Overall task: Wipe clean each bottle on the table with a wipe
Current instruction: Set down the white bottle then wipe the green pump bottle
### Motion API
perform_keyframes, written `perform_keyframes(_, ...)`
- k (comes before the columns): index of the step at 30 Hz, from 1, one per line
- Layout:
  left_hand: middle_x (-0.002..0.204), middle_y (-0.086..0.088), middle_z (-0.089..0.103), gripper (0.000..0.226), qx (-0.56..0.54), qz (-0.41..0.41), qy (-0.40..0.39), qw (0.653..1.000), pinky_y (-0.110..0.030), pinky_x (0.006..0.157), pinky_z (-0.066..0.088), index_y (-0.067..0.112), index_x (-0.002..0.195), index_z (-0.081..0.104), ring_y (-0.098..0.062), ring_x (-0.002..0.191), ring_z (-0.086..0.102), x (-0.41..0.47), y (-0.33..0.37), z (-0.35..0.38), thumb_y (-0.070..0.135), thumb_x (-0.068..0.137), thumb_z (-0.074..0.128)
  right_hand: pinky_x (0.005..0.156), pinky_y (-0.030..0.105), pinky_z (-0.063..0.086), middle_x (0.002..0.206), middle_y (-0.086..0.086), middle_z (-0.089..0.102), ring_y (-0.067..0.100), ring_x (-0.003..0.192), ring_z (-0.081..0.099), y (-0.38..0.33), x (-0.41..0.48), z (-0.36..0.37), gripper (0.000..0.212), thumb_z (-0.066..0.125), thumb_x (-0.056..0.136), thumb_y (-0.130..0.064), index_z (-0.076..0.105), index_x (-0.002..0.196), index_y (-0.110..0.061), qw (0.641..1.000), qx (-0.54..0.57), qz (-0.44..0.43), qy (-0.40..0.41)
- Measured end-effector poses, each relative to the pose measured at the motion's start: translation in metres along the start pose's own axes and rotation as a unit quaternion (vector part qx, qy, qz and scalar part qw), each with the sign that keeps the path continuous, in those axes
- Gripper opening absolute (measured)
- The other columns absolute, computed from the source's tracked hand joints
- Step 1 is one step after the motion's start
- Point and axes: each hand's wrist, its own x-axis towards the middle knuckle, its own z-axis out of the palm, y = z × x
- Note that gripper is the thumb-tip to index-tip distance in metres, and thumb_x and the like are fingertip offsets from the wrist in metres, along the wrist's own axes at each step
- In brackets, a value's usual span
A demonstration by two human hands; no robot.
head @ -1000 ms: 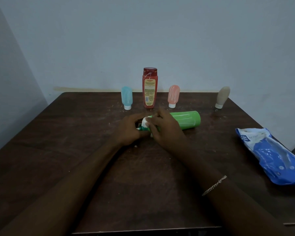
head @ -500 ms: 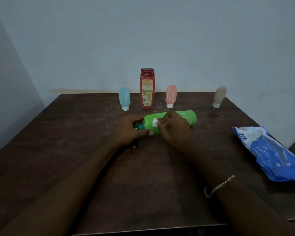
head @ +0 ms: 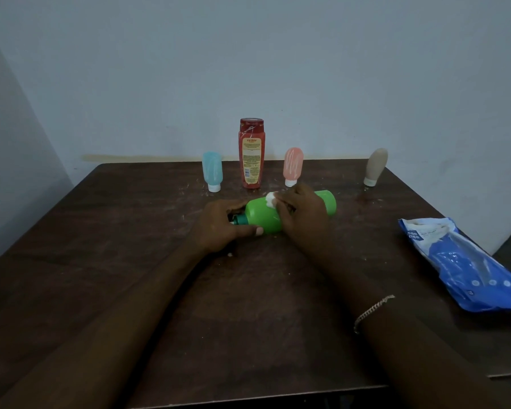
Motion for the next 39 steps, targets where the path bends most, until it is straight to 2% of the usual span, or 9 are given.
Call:
perform_keyframes(4, 0.110, 0.024, 0.062, 0.056, -0.007, -0.001, -0.001, 1.000, -0.009, 0.078, 0.040, 0.032, 0.130, 0.061, 0.016, 0.093, 0.054, 0.001, -0.002, 0.002, 0.033, 0.078, 0.083, 0.075, 0.030, 0.051, 0.096, 0.005, 0.061, 0.012, 0.083, 0.055, -0.010, -0.012, 0.004, 0.024, 0.063, 0.092, -0.019, 0.070, 0.112, -0.008, 0.997, 0.005, -0.045, -0.054)
perform_keyframes(9, 0.117, 0.015, 0.071, 0.060, -0.026, -0.010, -0.005, 1.000, -0.028, 0.092, 0.052, 0.033, 0.130, 0.065, 0.003, 0.103, 0.063, 0.003, -0.007, 0.002, 0.045, 0.074, 0.083, 0.069, 0.035, 0.052, 0.090, 0.004, 0.061, 0.014, 0.079, 0.055, 0.014, -0.008, -0.011, 0.022, 0.064, 0.092, -0.026, 0.074, 0.106, -0.012, 0.999, -0.023, -0.009, -0.026)
perform_keyframes(12, 0.110, 0.017, 0.072, 0.054, -0.030, -0.013, -0.006, 0.999, -0.023, 0.088, 0.051, 0.034, 0.126, 0.066, 0.008, 0.097, 0.064, 0.003, -0.006, 0.002, 0.041, 0.075, 0.083, 0.073, 0.029, 0.049, 0.096, 0.003, 0.062, 0.011, 0.083, 0.055, 0.005, 0.000, -0.001, 0.023, 0.063, 0.093, -0.027, 0.072, 0.111, -0.015, 1.000, -0.021, -0.005, -0.023)
perform_keyframes(16, 0.103, 0.024, 0.068, 0.053, -0.054, -0.031, -0.017, 0.998, -0.017, 0.080, 0.050, 0.038, 0.126, 0.061, 0.007, 0.094, 0.064, 0.003, -0.006, 0.002, 0.037, 0.078, 0.082, 0.071, 0.033, 0.049, 0.094, 0.002, 0.063, 0.015, 0.086, 0.055, 0.007, -0.009, -0.006, 0.024, 0.064, 0.092, -0.025, 0.072, 0.113, -0.015, 0.991, -0.029, -0.061, -0.114)
perform_keyframes(20, 0.103, 0.016, 0.076, 0.047, -0.094, -0.043, -0.019, 0.994, -0.029, 0.087, 0.058, 0.032, 0.121, 0.070, -0.002, 0.092, 0.071, 0.004, -0.009, 0.002, 0.035, 0.077, 0.084, 0.069, 0.034, 0.048, 0.091, 0.001, 0.064, 0.017, 0.085, 0.056, 0.025, -0.006, -0.016, 0.022, 0.065, 0.091, -0.026, 0.075, 0.108, -0.017, 0.997, -0.045, -0.011, -0.064)
perform_keyframes(26, 0.099, 0.019, 0.073, 0.049, -0.114, -0.048, -0.025, 0.992, -0.007, 0.069, 0.051, 0.030, 0.126, 0.065, 0.005, 0.088, 0.070, 0.003, -0.006, 0.002, 0.029, 0.080, 0.082, 0.073, 0.030, 0.050, 0.098, -0.002, 0.063, 0.012, 0.090, 0.055, 0.012, -0.011, -0.009, 0.027, 0.061, 0.093, -0.033, 0.072, 0.112, -0.018, 0.987, -0.056, -0.042, -0.145)
perform_keyframes(32, 0.107, 0.014, 0.076, 0.051, -0.106, -0.044, -0.030, 0.993, -0.024, 0.087, 0.056, 0.028, 0.126, 0.068, -0.002, 0.095, 0.071, 0.002, -0.008, 0.002, 0.036, 0.078, 0.083, 0.060, 0.021, 0.036, 0.086, 0.002, 0.065, 0.011, 0.071, 0.053, 0.024, -0.008, -0.017, 0.019, 0.065, 0.092, -0.029, 0.076, 0.102, -0.017, 0.999, -0.031, 0.018, -0.019)
perform_keyframes(34, 0.111, 0.013, 0.074, 0.056, -0.091, -0.047, -0.031, 0.994, -0.027, 0.089, 0.054, 0.029, 0.128, 0.067, -0.004, 0.098, 0.070, 0.003, -0.010, 0.002, 0.043, 0.076, 0.082, 0.064, 0.021, 0.034, 0.092, 0.003, 0.065, 0.011, 0.075, 0.054, 0.014, -0.008, -0.012, 0.022, 0.063, 0.093, -0.028, 0.074, 0.108, -0.016, 0.999, -0.037, 0.005, -0.037)
perform_keyframes(39, 0.098, 0.018, 0.074, 0.047, -0.107, -0.040, -0.022, 0.993, -0.006, 0.072, 0.050, 0.022, 0.125, 0.069, 0.007, 0.090, 0.069, 0.000, -0.007, 0.002, 0.023, 0.080, 0.082, 0.062, 0.030, 0.045, 0.086, 0.001, 0.063, 0.014, 0.072, 0.055, 0.032, -0.013, -0.021, 0.021, 0.064, 0.092, -0.030, 0.076, 0.102, -0.016, 0.996, -0.040, 0.013, -0.078)
